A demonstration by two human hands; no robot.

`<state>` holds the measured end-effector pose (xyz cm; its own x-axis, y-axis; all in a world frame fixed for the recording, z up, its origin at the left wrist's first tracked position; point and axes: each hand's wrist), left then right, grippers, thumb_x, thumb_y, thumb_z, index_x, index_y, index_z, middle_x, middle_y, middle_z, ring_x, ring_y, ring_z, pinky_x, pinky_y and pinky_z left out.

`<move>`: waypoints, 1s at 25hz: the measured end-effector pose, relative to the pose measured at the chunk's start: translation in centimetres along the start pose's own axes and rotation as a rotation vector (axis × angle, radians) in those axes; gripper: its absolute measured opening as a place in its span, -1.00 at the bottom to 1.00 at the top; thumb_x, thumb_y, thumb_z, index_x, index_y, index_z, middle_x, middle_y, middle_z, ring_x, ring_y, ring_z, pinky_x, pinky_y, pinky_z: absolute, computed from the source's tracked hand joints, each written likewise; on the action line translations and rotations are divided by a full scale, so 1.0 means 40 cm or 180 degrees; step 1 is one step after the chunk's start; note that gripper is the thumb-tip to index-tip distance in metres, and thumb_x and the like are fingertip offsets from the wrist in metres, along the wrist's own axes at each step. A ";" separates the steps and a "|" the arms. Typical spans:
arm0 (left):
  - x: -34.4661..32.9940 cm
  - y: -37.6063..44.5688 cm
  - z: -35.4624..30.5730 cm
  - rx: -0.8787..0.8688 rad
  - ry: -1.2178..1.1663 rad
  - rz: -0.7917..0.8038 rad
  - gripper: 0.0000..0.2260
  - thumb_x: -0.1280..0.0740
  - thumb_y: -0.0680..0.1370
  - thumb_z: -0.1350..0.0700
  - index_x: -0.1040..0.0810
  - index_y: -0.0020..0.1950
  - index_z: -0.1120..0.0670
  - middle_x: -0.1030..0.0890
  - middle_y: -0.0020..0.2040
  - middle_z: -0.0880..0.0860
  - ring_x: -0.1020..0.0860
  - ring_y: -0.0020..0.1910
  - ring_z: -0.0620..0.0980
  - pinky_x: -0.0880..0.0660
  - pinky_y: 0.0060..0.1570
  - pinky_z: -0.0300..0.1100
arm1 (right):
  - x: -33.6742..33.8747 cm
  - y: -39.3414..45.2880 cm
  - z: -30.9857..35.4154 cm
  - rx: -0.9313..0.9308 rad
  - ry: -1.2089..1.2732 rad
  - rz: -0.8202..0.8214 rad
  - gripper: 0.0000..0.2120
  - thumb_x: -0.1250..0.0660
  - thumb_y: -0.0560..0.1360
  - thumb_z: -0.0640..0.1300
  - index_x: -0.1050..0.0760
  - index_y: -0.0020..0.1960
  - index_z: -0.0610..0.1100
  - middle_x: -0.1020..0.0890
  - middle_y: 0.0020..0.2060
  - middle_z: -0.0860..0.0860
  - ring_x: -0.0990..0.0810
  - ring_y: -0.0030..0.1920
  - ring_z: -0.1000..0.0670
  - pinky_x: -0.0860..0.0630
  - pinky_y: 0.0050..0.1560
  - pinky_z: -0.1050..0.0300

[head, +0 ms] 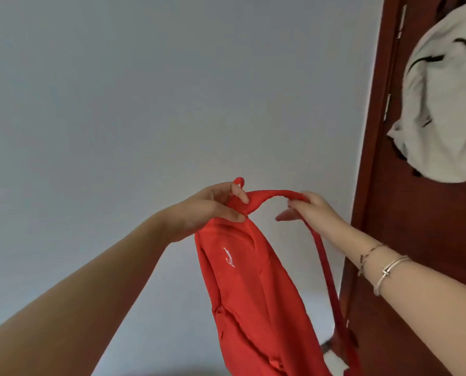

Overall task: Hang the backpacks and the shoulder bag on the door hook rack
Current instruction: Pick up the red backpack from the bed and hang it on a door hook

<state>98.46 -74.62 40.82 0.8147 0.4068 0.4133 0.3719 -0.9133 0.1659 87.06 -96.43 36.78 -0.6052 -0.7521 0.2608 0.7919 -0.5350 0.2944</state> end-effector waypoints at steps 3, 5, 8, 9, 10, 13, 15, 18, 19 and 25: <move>-0.089 0.136 -0.008 0.0092 -0.0308 0.0585 -0.80 -0.46 0.41 0.07 -0.49 -0.03 -0.04 -0.56 -0.06 -0.03 -0.56 -0.15 -0.09 -0.43 -0.05 -0.22 | 0.133 0.003 0.043 0.0104 0.0062 -0.0653 -0.87 -0.21 0.42 -0.28 -0.43 -0.26 -0.11 -0.50 -0.62 0.04 -0.43 -0.59 0.01 -0.51 -0.35 0.09; -0.159 0.241 -0.035 0.0269 0.0188 0.0811 -0.67 -0.45 0.36 -0.17 -0.48 0.02 -0.08 -0.64 -0.10 -0.06 -0.64 -0.15 -0.05 -0.40 0.04 -0.15 | 0.202 -0.002 0.053 0.0191 -0.0307 -0.0745 -0.83 -0.22 0.36 -0.36 -0.38 -0.29 -0.11 -0.39 -0.65 0.03 -0.30 -0.65 0.05 -0.40 -0.52 0.19; -0.247 0.395 -0.109 0.0131 0.1612 0.1019 -0.41 -0.33 0.29 -0.40 -0.49 0.21 -0.14 -0.72 -0.07 0.01 -0.70 -0.17 -0.06 -0.45 0.08 -0.18 | 0.302 0.016 0.049 0.0249 -0.0531 -0.0827 -0.85 -0.21 0.34 -0.40 -0.39 -0.20 -0.18 -0.37 -0.58 -0.04 -0.29 -0.61 0.04 -0.33 -0.55 0.21; -0.269 0.440 -0.134 0.0003 0.1957 0.1008 -0.37 -0.30 0.28 -0.44 -0.51 0.23 -0.12 -0.72 -0.05 0.01 -0.68 -0.13 -0.06 -0.44 0.10 -0.18 | 0.337 0.032 0.053 0.0276 -0.0560 -0.0866 -0.85 -0.20 0.35 -0.41 -0.40 -0.17 -0.20 -0.37 -0.56 -0.06 -0.30 -0.60 0.02 -0.32 -0.56 0.23; -0.292 0.486 -0.159 -0.0162 0.2261 0.0914 -0.35 -0.29 0.27 -0.46 -0.54 0.22 -0.12 -0.68 0.01 -0.01 -0.61 -0.05 -0.07 -0.42 0.15 -0.16 | 0.377 0.053 0.059 0.0309 -0.0585 -0.0906 -0.85 -0.21 0.35 -0.42 -0.41 -0.16 -0.21 -0.37 -0.55 -0.07 -0.30 -0.59 0.02 -0.31 -0.57 0.25; -0.383 0.621 -0.245 -0.0596 0.2233 0.0370 -0.46 -0.37 0.30 -0.36 -0.62 0.10 -0.02 -0.57 0.06 0.06 -0.49 0.07 0.02 -0.41 0.15 -0.11 | 0.518 0.125 0.088 0.0546 -0.0598 -0.1067 -0.83 -0.21 0.31 -0.42 -0.42 -0.20 -0.18 -0.38 -0.58 -0.03 -0.29 -0.62 0.05 -0.29 -0.60 0.28; -0.435 0.714 -0.309 -0.0879 0.1421 0.0217 -0.63 -0.41 0.40 -0.11 -0.65 0.01 0.15 -0.66 -0.08 0.12 -0.59 -0.06 0.02 -0.48 -0.04 -0.16 | 0.626 0.162 0.112 0.0695 -0.0449 -0.1162 -0.84 -0.24 0.27 -0.35 -0.43 -0.21 -0.14 -0.40 -0.62 0.03 -0.29 -0.64 0.08 -0.30 -0.59 0.26; -0.500 0.841 -0.434 -0.1021 0.0079 0.0390 -0.81 -0.31 0.48 0.13 -0.61 0.03 0.17 -0.74 -0.15 0.12 -0.70 -0.13 0.04 -0.61 -0.19 -0.21 | 0.821 0.172 0.147 0.0875 -0.0332 -0.1104 -0.78 -0.38 0.28 -0.22 -0.42 -0.12 -0.09 -0.59 -0.47 0.00 -0.46 -0.53 0.04 -0.48 -0.41 0.15; -0.519 0.881 -0.480 -0.0992 -0.0354 0.0564 -0.82 -0.28 0.50 0.16 -0.55 0.06 0.17 -0.74 -0.18 0.13 -0.71 -0.20 0.04 -0.62 -0.25 -0.20 | 0.884 0.168 0.153 0.0915 -0.0343 -0.1090 -0.74 -0.43 0.29 -0.19 -0.40 -0.09 -0.07 -0.66 -0.36 -0.02 -0.54 -0.44 0.01 -0.55 -0.30 0.12; -0.570 1.143 -0.766 -0.1011 -0.2320 0.1109 -0.82 -0.11 0.44 0.26 -0.31 -0.36 0.10 -0.33 -0.62 -0.01 -0.22 -0.73 -0.13 -0.43 -0.54 -0.30 | 1.151 0.173 0.205 0.1344 0.0035 -0.1115 -0.72 -0.43 0.32 -0.25 -0.33 -0.19 -0.04 -0.62 -0.26 -0.04 -0.54 -0.43 0.06 -0.46 -0.47 0.23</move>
<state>83.26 -126.22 66.43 0.9814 -0.0857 -0.1716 -0.0051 -0.9058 0.4236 64.00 -131.61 58.35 -0.8240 -0.5620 0.0719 0.4402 -0.5550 0.7058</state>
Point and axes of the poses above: each hand's wrist, its own y-axis towards the middle knuckle, its own x-axis out of the back of the hand, z = x × y
